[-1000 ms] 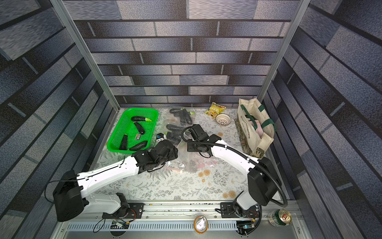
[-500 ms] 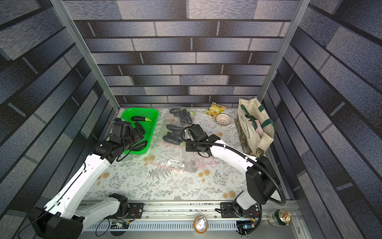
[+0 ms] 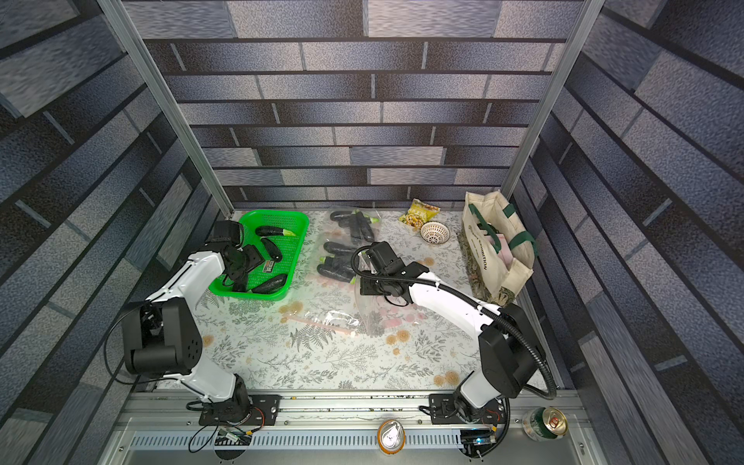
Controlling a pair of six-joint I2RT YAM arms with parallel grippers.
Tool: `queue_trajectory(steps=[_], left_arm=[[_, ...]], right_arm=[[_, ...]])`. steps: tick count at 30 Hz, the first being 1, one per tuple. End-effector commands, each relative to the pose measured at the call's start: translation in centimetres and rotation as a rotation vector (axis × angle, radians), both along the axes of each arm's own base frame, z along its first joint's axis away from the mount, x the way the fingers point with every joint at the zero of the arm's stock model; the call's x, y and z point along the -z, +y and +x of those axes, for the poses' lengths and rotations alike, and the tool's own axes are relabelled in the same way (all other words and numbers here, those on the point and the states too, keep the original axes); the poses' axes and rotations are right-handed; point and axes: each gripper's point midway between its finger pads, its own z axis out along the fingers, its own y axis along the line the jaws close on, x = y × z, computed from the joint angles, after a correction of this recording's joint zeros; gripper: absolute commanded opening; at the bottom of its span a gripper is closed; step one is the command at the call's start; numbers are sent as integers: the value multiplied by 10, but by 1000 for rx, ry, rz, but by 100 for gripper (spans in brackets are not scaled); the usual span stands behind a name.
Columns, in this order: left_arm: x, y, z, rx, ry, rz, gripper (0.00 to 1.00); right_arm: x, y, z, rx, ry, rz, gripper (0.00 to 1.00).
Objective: Place the eggplant in a zip-top bag and seal the zipper
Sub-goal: Pick up the eggplant from the basket.
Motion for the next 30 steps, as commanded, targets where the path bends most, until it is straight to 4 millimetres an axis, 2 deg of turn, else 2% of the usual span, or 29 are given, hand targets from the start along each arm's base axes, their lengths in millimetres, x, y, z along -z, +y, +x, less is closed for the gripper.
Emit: queue_trajectory(steps=[1,9,16,19,21,23,25,28,30], left_arm=[[-3,-3,34,55,-43,-9,69],[37,-6,88,86,30,-28,69],[63,3,113,74,96,-6,67],[71,9,117,66,121,29,56],[72,12,116,65,129,37,39],[65,14,115,71,119,60,31],[50,12,111,81,97,72,30],[15,3,99,97,33,82,30],[-18,-11,85,118,-35,80,30]], right_arm=[[-3,7,0,-3,3,19,0],[-2,11,0,-9,16,25,0],[1,13,-1,-19,24,25,0],[1,13,-1,-21,26,23,0],[2,13,-1,-24,26,22,0],[1,13,-2,-26,26,23,0],[1,15,-2,-30,27,30,0],[-2,16,-2,-33,27,44,0],[-5,19,-3,-37,28,57,0]])
